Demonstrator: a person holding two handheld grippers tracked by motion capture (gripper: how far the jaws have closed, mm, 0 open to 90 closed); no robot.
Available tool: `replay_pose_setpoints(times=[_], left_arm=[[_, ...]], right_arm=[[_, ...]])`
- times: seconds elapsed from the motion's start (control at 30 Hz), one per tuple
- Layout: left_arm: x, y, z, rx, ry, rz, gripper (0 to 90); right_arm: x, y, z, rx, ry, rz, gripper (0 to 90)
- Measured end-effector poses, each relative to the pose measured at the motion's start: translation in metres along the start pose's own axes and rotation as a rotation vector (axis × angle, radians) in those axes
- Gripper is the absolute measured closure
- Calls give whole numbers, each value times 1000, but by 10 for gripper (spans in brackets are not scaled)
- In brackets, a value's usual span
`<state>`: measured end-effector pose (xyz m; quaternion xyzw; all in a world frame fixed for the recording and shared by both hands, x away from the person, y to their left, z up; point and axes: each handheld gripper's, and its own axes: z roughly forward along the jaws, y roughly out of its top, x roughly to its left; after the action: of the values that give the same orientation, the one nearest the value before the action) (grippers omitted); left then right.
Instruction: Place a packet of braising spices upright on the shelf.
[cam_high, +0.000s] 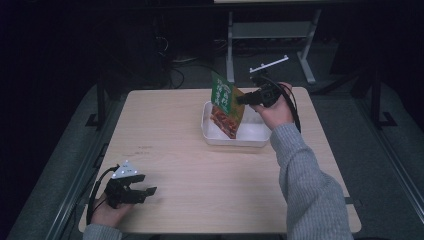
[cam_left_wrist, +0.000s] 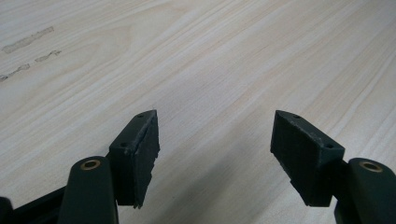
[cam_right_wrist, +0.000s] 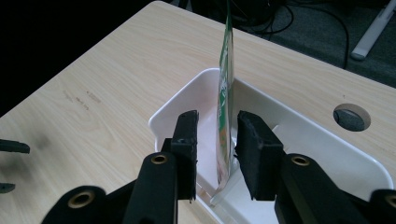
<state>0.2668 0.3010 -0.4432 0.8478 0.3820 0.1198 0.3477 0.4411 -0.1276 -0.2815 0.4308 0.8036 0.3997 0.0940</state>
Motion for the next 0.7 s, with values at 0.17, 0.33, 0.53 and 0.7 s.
replay_pose_setpoints(times=[0.17, 0.33, 0.53, 0.7], left_arm=[[-1, 0, 0, 0, 2, 6, 320], [-2, 1, 0, 2, 4, 8, 315], [-2, 1, 1, 5, 6, 13, 314], [-4, 2, 2, 7, 4, 14, 314]], right_arm=[[-1, -6, -5, 1, 9, 0, 664], [-3, -13, -10, -3, 24, 7, 646], [-3, -19, -14, -3, 33, 5, 636], [-4, -26, -17, -1, 39, 2, 623]])
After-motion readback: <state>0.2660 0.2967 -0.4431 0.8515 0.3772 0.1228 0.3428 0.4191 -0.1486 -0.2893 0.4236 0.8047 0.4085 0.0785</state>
